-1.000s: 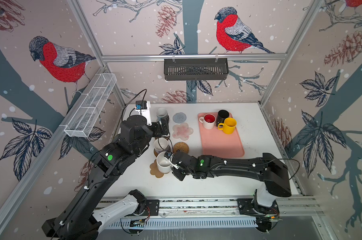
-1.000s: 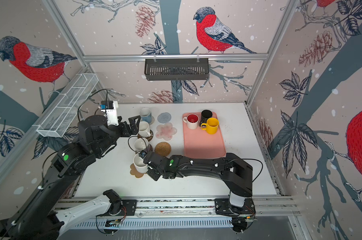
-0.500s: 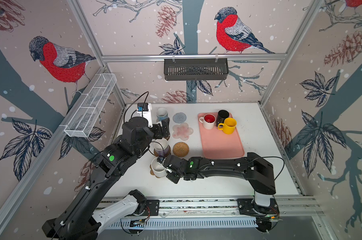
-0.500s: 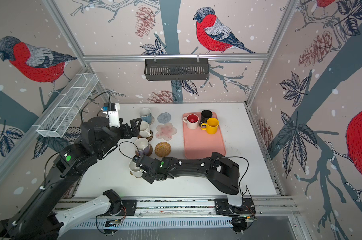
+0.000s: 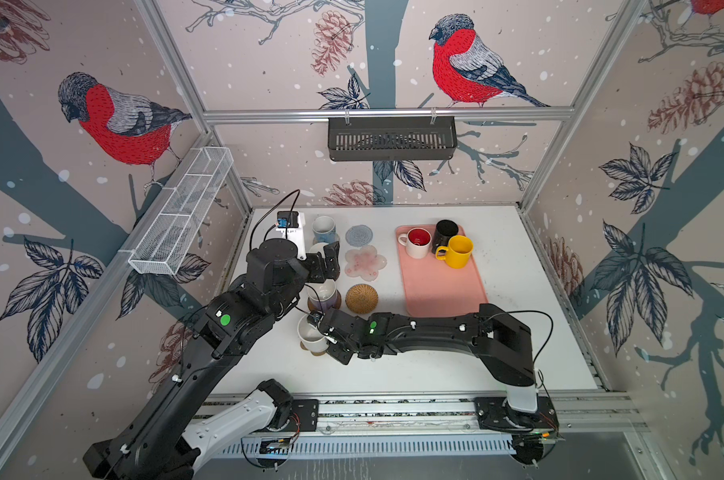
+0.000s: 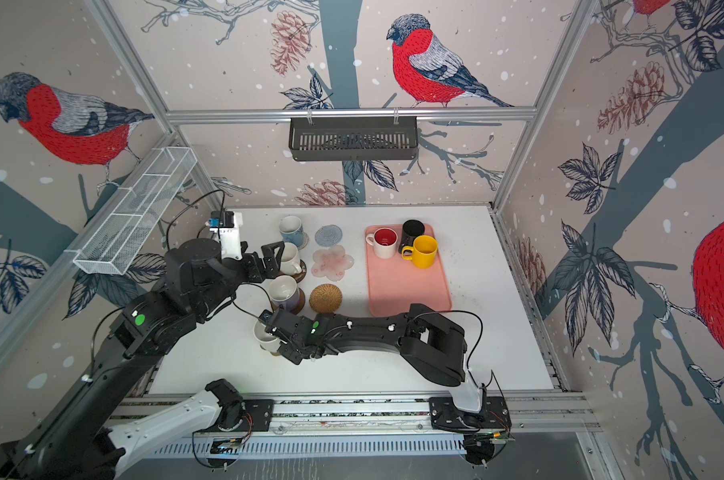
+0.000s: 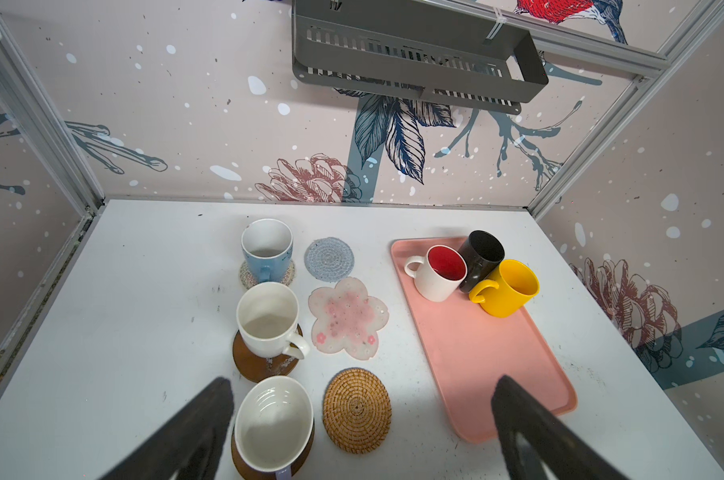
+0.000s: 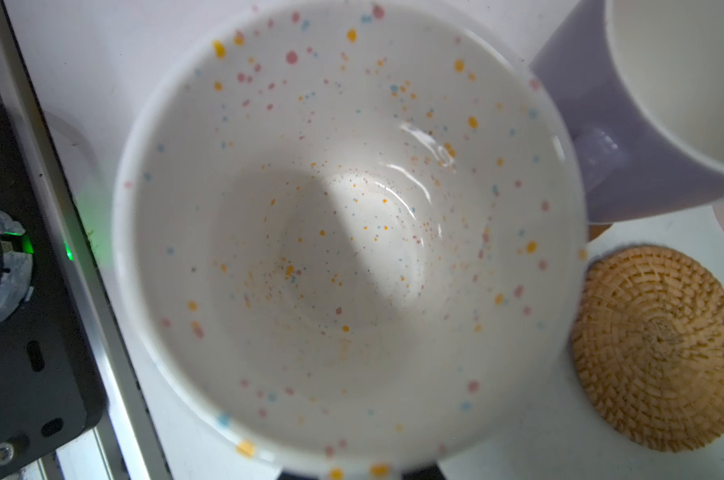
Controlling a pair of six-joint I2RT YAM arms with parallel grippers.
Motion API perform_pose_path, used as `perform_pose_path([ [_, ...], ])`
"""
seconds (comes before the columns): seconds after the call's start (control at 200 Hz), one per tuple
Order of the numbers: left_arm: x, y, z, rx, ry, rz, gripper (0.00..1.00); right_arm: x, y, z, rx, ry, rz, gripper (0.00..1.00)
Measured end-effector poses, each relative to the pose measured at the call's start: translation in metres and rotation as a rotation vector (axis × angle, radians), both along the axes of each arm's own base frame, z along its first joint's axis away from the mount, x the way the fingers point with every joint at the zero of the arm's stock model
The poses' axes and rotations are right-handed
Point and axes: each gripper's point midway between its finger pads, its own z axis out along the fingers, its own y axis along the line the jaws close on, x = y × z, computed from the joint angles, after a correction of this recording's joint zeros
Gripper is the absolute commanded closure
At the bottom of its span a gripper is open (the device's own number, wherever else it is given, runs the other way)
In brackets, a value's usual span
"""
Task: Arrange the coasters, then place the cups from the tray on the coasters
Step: 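Lower the speckled mug onto the cork heart coaster with the right gripper, then open and withdraw the right gripper while the left gripper reaches toward the tray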
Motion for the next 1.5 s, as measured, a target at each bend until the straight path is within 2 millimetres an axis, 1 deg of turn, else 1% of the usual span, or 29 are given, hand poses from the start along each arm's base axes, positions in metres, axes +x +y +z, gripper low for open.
perform_pose_path([
  [0.135, -0.001, 0.001, 0.000, 0.000, -0.002, 0.001, 0.03, 0.006, 0.000, -0.002, -0.001, 0.002, -0.015, 1.00],
  [0.47, -0.002, 0.006, 0.003, 0.014, -0.020, 0.014, 0.03, 0.009, 0.002, -0.007, -0.007, 0.005, -0.018, 1.00],
  [0.685, -0.002, 0.006, -0.002, 0.021, -0.012, 0.015, 0.03, 0.009, 0.003, -0.007, -0.005, 0.008, -0.020, 1.00],
  [0.8, -0.002, 0.006, -0.004, 0.024, -0.007, 0.015, 0.03, 0.009, 0.003, -0.013, -0.013, 0.010, -0.021, 1.00],
  [0.896, -0.002, 0.006, -0.004, 0.024, -0.007, 0.015, 0.03, 0.010, 0.004, -0.012, -0.006, 0.008, -0.022, 0.99],
  [0.926, -0.002, 0.006, -0.004, 0.024, -0.007, 0.015, 0.03, 0.010, 0.004, -0.012, -0.005, 0.007, -0.022, 0.95],
  [1.021, -0.003, 0.007, -0.003, 0.022, -0.010, 0.015, 0.03, 0.010, 0.004, -0.012, -0.002, 0.006, -0.022, 0.71],
  [1.141, -0.004, 0.008, -0.002, 0.018, -0.014, 0.015, 0.03, 0.010, 0.007, -0.011, 0.013, 0.003, -0.024, 0.50],
  [1.256, -0.005, 0.008, -0.001, 0.016, -0.018, 0.016, 0.03, 0.011, 0.010, -0.009, 0.027, -0.004, -0.024, 0.38],
  [1.401, -0.006, 0.009, 0.002, 0.011, -0.024, 0.016, 0.03, 0.010, 0.011, -0.007, 0.035, -0.014, -0.025, 0.29],
  [1.501, -0.008, 0.011, 0.006, 0.006, -0.032, 0.016, 0.03, 0.010, 0.011, -0.002, 0.044, -0.023, -0.026, 0.17],
])
